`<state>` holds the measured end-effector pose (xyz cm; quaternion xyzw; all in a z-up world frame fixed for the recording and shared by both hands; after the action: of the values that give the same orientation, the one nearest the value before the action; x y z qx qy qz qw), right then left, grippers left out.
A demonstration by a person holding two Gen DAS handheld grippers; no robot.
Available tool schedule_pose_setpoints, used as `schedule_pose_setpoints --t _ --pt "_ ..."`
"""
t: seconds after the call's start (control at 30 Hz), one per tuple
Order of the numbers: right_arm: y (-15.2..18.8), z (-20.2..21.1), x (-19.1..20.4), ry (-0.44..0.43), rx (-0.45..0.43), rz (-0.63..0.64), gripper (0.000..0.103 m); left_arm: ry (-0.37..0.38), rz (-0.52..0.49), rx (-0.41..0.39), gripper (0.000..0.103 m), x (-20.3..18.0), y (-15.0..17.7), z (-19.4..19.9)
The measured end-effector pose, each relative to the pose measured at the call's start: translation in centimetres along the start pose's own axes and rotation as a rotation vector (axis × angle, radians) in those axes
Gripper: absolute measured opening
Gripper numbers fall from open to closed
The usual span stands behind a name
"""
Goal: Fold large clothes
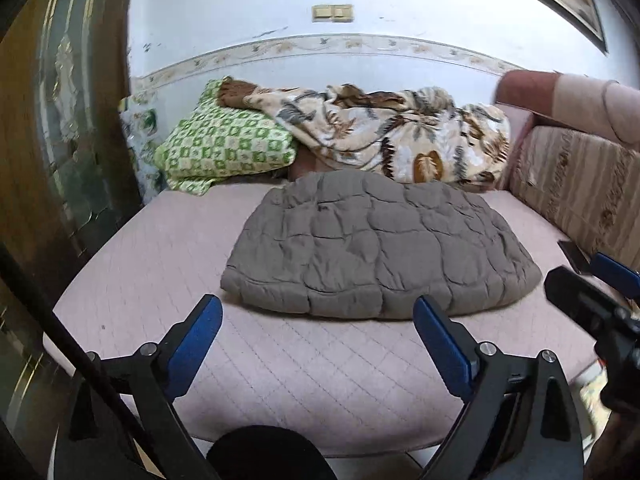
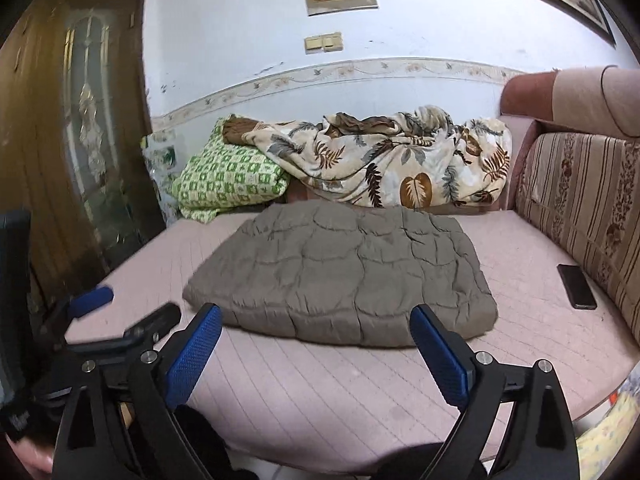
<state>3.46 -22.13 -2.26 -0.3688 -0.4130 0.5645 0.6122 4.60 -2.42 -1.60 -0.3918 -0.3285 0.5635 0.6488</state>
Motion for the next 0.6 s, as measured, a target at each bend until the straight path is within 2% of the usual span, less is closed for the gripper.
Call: schedule_pose_setpoints --t 0.1,0.3,0.6 --pt "0.2 -0.2 0.6 -0.002 0.0 -0.011 0.097 -0.012 0.042 0.042 0.097 0.6 0.3 -0.9" --pt "1.8 -0.5 1.8 0.005 0.034 0.041 0.098 -0.011 0.035 0.113 0.097 0.1 1.5 -3.0" --pt "2.5 -1.3 1.4 0.025 0.05 0.012 0.098 -0.009 0.032 0.14 0.097 0.4 2.9 -4.1"
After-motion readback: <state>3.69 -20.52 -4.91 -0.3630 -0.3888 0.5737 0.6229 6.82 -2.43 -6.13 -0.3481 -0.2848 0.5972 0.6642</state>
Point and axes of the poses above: each gripper's, at about its wrist camera, not at the fingertips, and z roughly against the way its jaws point, x to its left, y to its underside, the point moved 1 cm from there along -z, roughly the way its jaws point, and after that the axes turned 4 degrees about y, right-handed, at the moved point
